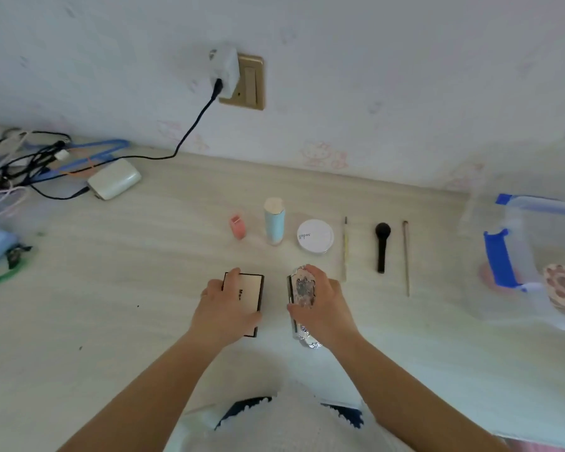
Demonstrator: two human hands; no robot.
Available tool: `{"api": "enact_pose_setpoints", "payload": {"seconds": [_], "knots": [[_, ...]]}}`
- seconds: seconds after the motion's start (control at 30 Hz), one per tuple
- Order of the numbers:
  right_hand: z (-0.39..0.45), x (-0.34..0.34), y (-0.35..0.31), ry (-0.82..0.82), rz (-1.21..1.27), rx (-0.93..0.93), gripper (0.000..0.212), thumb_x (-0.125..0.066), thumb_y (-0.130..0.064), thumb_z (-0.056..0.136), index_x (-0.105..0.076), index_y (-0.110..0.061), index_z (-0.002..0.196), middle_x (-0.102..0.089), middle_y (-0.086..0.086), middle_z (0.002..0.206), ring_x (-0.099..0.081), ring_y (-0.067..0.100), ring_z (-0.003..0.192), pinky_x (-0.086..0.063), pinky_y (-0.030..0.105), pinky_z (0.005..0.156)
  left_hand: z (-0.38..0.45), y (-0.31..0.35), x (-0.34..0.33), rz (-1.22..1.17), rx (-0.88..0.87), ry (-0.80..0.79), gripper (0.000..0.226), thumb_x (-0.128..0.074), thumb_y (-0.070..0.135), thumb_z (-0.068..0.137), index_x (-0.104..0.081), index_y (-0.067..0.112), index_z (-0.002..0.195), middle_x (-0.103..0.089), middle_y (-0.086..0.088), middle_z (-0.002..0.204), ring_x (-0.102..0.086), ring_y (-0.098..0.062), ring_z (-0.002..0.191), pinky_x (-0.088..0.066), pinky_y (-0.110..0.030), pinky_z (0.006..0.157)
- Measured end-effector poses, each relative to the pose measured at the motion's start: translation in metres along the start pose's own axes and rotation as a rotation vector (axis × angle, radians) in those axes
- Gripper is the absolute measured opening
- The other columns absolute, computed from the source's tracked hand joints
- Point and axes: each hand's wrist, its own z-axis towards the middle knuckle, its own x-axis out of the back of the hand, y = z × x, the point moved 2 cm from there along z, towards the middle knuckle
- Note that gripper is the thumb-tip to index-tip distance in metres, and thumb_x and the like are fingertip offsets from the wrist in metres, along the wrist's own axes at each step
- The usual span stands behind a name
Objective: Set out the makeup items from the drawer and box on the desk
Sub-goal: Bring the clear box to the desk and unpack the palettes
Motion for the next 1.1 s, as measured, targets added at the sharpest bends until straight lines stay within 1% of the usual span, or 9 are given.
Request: {"api": "enact_pose_setpoints", "payload": {"seconds": [0.1,0.2,0.37,0.5,0.63,0.83,0.97,1.1], "knots": [[0.002,-0.016,-0.004,0.037,-0.035,-0.025,0.076,-0.069,-0.028,0.076,-0.029,-0.035,0.141,-0.038,0.007,0.134,-0.046,0.026,0.120,-0.042,0.033,0.098,0.006,-0.009,-0.002,-0.017,0.011,0.008,0.088,-0.066,0.036,0.073,-0.017,0.021,0.145,-0.036,-0.013,0.132,-0.036,-0.036,0.125,-0.032,-0.038,0.104],[0.003,-0.028,-0.006,0.052,-0.096,-0.046,0.077,-0.067,-0.030,0.077,-0.026,-0.034,0.142,-0.036,0.007,0.135,-0.038,0.026,0.126,-0.037,0.032,0.098,0.009,-0.014,-0.005,-0.045,0.007,0.041,0.088,-0.068,0.036,0.072,-0.019,0.021,0.144,-0.034,-0.012,0.131,-0.035,-0.036,0.126,-0.033,-0.039,0.103],[0.005,-0.043,-0.012,0.064,-0.189,-0.059,0.079,-0.064,-0.033,0.078,-0.021,-0.034,0.144,-0.033,0.005,0.135,-0.032,0.025,0.126,-0.039,0.033,0.094,0.011,-0.021,-0.007,-0.031,-0.015,0.076,0.091,-0.068,0.036,0.071,-0.017,0.021,0.145,-0.029,-0.009,0.134,-0.030,-0.034,0.127,-0.035,-0.037,0.102],[0.011,-0.048,-0.016,0.082,-0.253,-0.059,0.084,-0.063,-0.034,0.079,-0.014,-0.034,0.147,-0.031,0.004,0.134,-0.030,0.024,0.125,-0.043,0.034,0.091,0.011,-0.027,-0.010,-0.013,-0.034,0.099,0.089,-0.067,0.035,0.070,-0.019,0.021,0.144,-0.027,-0.008,0.135,-0.028,-0.034,0.127,-0.035,-0.037,0.102],[0.014,-0.051,-0.017,0.100,-0.335,-0.061,0.086,-0.063,-0.039,0.079,-0.012,-0.032,0.147,-0.027,0.003,0.135,-0.029,0.025,0.124,-0.046,0.034,0.088,0.011,-0.035,-0.011,0.000,-0.040,0.133,0.087,-0.066,0.039,0.071,-0.021,0.022,0.144,-0.026,-0.007,0.137,-0.028,-0.032,0.128,-0.035,-0.037,0.103],[0.011,-0.055,-0.015,0.114,-0.395,-0.098,0.095,-0.067,-0.052,0.076,-0.011,-0.022,0.147,-0.024,0.005,0.137,-0.031,0.025,0.126,-0.046,0.036,0.092,0.012,-0.040,-0.014,0.027,-0.069,0.157,0.091,-0.067,0.042,0.071,-0.020,0.023,0.146,-0.021,-0.005,0.139,-0.025,-0.030,0.130,-0.035,-0.036,0.103],[0.009,-0.056,-0.017,0.088,-0.377,-0.099,0.098,-0.066,-0.056,0.076,-0.008,-0.022,0.148,-0.022,0.007,0.137,-0.033,0.027,0.128,-0.045,0.037,0.095,0.011,-0.042,-0.017,0.017,-0.091,0.167,0.095,-0.068,0.049,0.071,-0.018,0.022,0.147,-0.020,-0.006,0.142,-0.023,-0.030,0.131,-0.034,-0.037,0.105],[0.009,-0.056,-0.017,0.082,-0.391,-0.098,0.100,-0.064,-0.058,0.077,-0.006,-0.021,0.148,-0.022,0.007,0.137,-0.037,0.026,0.127,-0.046,0.036,0.094,0.010,-0.041,-0.020,0.046,-0.105,0.154,0.096,-0.066,0.055,0.074,-0.015,0.020,0.148,-0.017,-0.005,0.145,-0.019,-0.030,0.134,-0.032,-0.037,0.107]]}}
